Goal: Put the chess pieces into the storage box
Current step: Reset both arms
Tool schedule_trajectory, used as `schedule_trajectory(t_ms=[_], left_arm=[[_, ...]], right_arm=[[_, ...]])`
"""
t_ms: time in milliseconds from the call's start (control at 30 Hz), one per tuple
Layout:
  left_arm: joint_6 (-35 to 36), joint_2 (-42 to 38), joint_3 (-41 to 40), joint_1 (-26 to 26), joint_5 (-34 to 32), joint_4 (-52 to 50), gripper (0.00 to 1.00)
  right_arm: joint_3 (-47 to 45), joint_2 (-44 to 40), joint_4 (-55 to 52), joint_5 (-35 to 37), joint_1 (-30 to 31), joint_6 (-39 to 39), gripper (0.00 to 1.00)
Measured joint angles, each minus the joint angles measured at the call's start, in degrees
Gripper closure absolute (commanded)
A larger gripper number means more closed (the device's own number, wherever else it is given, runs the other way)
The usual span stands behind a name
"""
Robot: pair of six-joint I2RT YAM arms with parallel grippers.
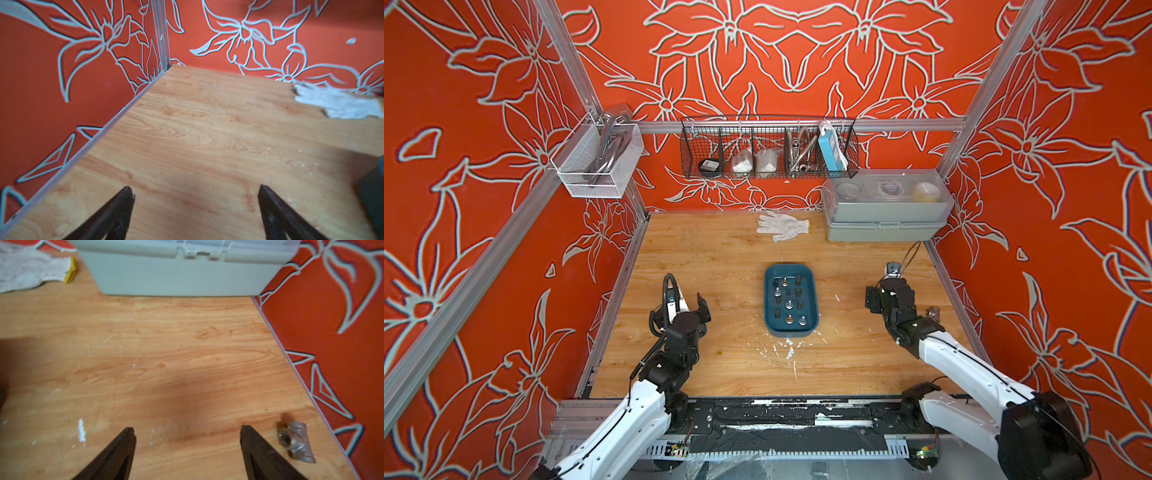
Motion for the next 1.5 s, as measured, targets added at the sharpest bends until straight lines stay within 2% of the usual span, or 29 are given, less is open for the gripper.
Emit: schedule_trajectory(t_ms=[133,300,467,667,733,933,1133,1167,1500], left_arm=[[3.5,11.7,-0.6,5.7,2.2,6.7,0.02],[4.3,23.6,3.0,14.3,10.2,16.1,0.02],[5.4,33.9,5.3,16.8,18.6,26.4,0.02],[6.6,41.4,4.7,17.3,24.8,35.0,0.02],[6.8,42.0,4.1,17.3,25.9,36.3,0.02],[7.0,42.2,4.9,17.6,27.8,37.3,0.02],[6.9,42.2,6.7,19.4,30.3,36.5,0.02],[6.9,42.2,6.7,19.4,30.5,36.3,0.02],[6.9,42.2,6.7,19.4,31.3,36.1,0.02]], right_arm=[[0.0,0.7,4.0,3.8,-0.6,-1.2,0.15],[-0.1,8.0,11.7,7.7,-2.6,-5.4,0.15],[-1.2,17.6,19.6,7.2,-5.1,-9.6,0.16],[-2.9,18.5,28.4,3.8,-5.5,-14.8,0.16],[-4.7,19.4,33.5,2.1,-6.4,-15.9,0.16],[-5.4,20.6,36.0,-4.3,-11.4,-15.6,0.21],[-7.9,22.1,41.3,-8.7,-14.4,-14.6,0.13],[-8.0,22.3,41.8,-9.2,-14.4,-14.6,0.01],[-8.4,22.3,43.5,-10.9,-14.4,-14.1,0.0]])
